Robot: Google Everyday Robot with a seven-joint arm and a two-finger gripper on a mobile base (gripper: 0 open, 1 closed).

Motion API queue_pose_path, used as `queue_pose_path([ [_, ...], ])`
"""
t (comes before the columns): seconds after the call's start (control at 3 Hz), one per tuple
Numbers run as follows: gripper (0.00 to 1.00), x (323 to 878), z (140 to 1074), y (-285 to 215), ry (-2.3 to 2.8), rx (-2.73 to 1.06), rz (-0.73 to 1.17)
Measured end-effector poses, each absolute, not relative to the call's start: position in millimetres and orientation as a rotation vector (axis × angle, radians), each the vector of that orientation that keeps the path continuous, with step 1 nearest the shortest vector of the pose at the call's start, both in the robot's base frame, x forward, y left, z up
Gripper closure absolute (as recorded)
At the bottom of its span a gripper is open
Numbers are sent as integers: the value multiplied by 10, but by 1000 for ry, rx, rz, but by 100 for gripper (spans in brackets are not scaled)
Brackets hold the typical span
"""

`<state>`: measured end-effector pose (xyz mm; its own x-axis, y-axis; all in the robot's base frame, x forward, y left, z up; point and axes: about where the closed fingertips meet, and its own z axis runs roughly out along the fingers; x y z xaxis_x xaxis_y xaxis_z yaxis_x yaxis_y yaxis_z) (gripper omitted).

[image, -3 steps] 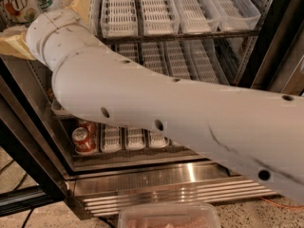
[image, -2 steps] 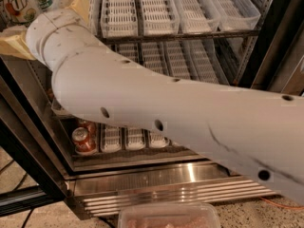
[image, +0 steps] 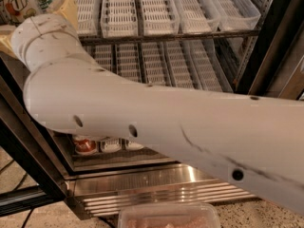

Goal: Pick 7up can from top shelf of fridge

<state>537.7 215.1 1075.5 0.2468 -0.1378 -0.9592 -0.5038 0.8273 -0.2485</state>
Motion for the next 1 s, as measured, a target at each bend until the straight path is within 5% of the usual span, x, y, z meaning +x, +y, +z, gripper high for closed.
queue_pose_path([
  [0.33,3,5377,10806,2240,1311,-545,253],
  [1.0,14,5406,10907,2349,1290,-469,230],
])
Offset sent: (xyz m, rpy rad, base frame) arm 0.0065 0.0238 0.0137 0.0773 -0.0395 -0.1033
